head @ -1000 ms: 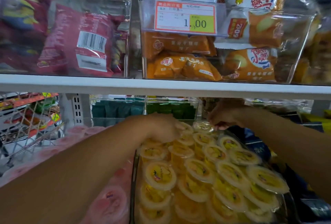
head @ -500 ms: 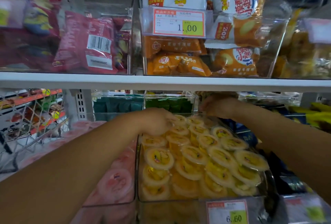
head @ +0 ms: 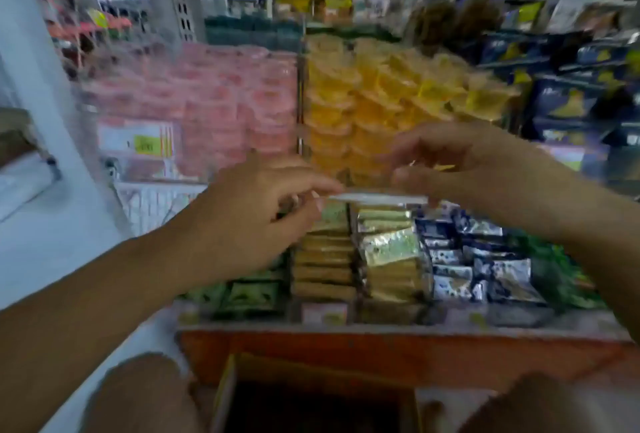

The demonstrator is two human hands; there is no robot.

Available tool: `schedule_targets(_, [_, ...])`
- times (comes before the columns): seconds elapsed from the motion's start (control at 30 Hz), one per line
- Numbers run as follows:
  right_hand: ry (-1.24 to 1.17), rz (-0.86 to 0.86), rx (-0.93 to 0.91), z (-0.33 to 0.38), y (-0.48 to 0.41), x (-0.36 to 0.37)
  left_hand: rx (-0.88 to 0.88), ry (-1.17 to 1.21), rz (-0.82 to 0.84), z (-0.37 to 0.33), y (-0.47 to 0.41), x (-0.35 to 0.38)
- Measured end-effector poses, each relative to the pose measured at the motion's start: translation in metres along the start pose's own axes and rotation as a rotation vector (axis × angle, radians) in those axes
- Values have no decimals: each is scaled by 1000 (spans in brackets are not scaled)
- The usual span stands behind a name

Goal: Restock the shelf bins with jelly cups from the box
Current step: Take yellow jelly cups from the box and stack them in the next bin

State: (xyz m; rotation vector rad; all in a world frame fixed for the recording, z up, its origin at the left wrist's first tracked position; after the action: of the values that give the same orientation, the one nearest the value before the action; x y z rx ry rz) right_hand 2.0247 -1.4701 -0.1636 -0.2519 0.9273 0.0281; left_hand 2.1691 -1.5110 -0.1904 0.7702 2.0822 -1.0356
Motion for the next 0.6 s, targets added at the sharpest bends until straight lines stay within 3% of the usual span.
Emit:
schedule_targets(0.13, [-95,503,163,-79,58,160,-241,99,384,59,89,129])
schedule_targets(0.2, [-90,657,340,-148,93,235,-341,114,594,90,138,200])
schedule_targets(0.27, [-235,766,607,-216,135,302,-467,144,740,127,184,261])
schedule_targets(0.33, [-420,718,874,-270,171,351,-620,178,824,162,224,308])
schedule_targets(0.4, [-469,551,1075,-313,196,379,-741,206,842,189,251,339])
schedule_targets(0.5, [-457,470,1175,-342,211,420,-897,266,833,213,290,380])
schedule_targets(0.6, [-386,529,1140,-365,220,469,-1004,330,844,226,326,418])
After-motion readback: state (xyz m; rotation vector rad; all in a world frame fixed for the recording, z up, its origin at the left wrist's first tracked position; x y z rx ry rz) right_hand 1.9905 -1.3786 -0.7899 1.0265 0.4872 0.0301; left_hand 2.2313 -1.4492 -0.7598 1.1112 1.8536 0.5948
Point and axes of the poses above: each hand's wrist, its own y-axis away from the middle knuckle, its own x-axis out of the palm, z = x × y, the point moved 10 cm from there along -y, towards the middle knuckle, and after that the axes turned 4 degrees about y, right-handed, at the moved point
